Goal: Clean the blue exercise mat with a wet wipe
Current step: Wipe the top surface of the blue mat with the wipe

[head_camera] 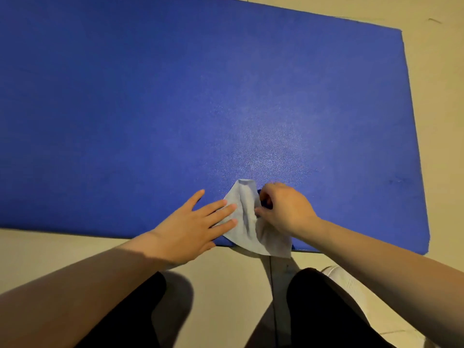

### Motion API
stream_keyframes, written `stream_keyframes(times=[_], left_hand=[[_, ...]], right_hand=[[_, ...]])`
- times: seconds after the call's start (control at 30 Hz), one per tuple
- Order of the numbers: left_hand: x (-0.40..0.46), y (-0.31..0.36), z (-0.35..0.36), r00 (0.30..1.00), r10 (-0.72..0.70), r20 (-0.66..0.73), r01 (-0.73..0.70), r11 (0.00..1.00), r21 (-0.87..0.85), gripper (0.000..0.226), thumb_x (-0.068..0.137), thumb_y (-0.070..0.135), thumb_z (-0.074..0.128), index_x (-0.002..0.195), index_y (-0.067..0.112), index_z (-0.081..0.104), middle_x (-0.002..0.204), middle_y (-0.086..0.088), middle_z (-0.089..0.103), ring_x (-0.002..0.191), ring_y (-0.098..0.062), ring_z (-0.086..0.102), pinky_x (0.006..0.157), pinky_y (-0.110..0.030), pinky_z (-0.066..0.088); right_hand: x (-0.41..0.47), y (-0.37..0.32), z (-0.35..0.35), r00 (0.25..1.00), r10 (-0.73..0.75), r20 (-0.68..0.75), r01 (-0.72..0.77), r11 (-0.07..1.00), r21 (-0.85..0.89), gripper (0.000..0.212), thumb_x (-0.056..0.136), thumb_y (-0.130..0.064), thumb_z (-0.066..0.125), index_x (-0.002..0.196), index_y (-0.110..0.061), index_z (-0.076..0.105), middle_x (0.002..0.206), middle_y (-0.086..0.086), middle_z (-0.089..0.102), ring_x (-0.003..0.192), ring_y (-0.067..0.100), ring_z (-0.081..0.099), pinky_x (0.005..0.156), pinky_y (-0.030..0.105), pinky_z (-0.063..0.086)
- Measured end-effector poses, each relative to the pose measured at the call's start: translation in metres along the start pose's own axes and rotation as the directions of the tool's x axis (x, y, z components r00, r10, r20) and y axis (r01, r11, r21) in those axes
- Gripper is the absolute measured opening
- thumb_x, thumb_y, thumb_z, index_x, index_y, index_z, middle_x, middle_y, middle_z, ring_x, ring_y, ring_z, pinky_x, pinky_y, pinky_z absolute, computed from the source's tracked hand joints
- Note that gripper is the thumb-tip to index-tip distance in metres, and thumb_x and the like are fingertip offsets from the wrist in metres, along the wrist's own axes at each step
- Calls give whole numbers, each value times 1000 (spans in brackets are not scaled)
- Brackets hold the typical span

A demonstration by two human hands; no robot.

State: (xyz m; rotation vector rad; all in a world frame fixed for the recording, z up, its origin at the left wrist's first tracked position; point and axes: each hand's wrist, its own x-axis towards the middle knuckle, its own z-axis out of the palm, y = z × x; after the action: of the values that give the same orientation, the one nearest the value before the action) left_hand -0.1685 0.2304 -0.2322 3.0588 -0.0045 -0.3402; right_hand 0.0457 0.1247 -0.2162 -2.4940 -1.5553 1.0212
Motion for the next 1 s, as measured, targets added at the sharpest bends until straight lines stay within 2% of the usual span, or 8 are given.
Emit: stream_keyframes(times=[0.1,0.2,0.4,0.47,0.57,0.67,0.83,1.0], left_hand=[[-2,3,3,996,-18,92,13,998,63,71,88,57,58,147,29,33,154,-9,29,140,-25,39,107,-62,31],[-5,-5,3,984,-81,156,74,996,53,64,88,60,56,144,32,44,151,-13,39,138,-28,41,109,-64,29],[-2,-19,-1,949,-105,299,94,994,51,62,97,59,7,151,39,-16,154,-6,-29,137,-24,-32,114,-63,-9],[-2,-18,2,961,-116,249,114,993,24,61,96,59,6,153,39,-2,160,-10,-15,142,-25,-21,115,-65,1],[-6,-17,5,980,-145,139,150,988,-28,62,92,59,23,142,33,47,151,-15,39,140,-29,37,103,-62,36],[-2,-10,5,980,-173,99,179,982,-57,58,89,54,29,131,29,62,140,-14,54,124,-30,57,92,-54,49],[-1,-6,8,954,-288,-79,265,939,-220,47,88,45,49,126,23,64,139,-7,56,119,-25,59,93,-43,50],[-15,-34,7,790,-612,43,599,753,-272,92,77,51,74,152,27,27,161,-9,17,144,-28,14,96,-73,37]], right_hand=[[3,-12,0,998,-65,-17,67,988,142,12,95,-20,54,86,-18,46,87,2,49,87,28,53,69,35,36],[13,-21,-22,990,11,-142,43,927,372,6,98,-17,49,95,-16,44,80,3,54,75,26,47,62,35,30],[50,-12,-65,943,-317,-103,286,928,-238,29,93,-5,49,121,-11,47,103,8,54,86,35,53,66,37,38],[60,-8,-74,930,-325,-174,238,890,-388,33,93,-1,48,125,-9,48,110,13,54,86,37,56,62,38,39],[49,-10,-66,904,-316,-287,214,918,-335,22,94,-4,51,116,-2,57,103,19,57,80,40,56,59,38,33],[16,-21,-16,895,-428,-129,400,896,-192,18,89,-14,57,103,-4,61,99,17,56,81,38,57,63,41,45],[5,-9,39,922,-385,-39,374,913,-161,54,100,-40,29,135,-5,52,139,16,50,128,42,48,102,58,42],[15,30,17,932,-358,53,358,894,-269,78,91,-68,-11,154,-28,9,161,-2,0,149,24,-2,121,52,6]])
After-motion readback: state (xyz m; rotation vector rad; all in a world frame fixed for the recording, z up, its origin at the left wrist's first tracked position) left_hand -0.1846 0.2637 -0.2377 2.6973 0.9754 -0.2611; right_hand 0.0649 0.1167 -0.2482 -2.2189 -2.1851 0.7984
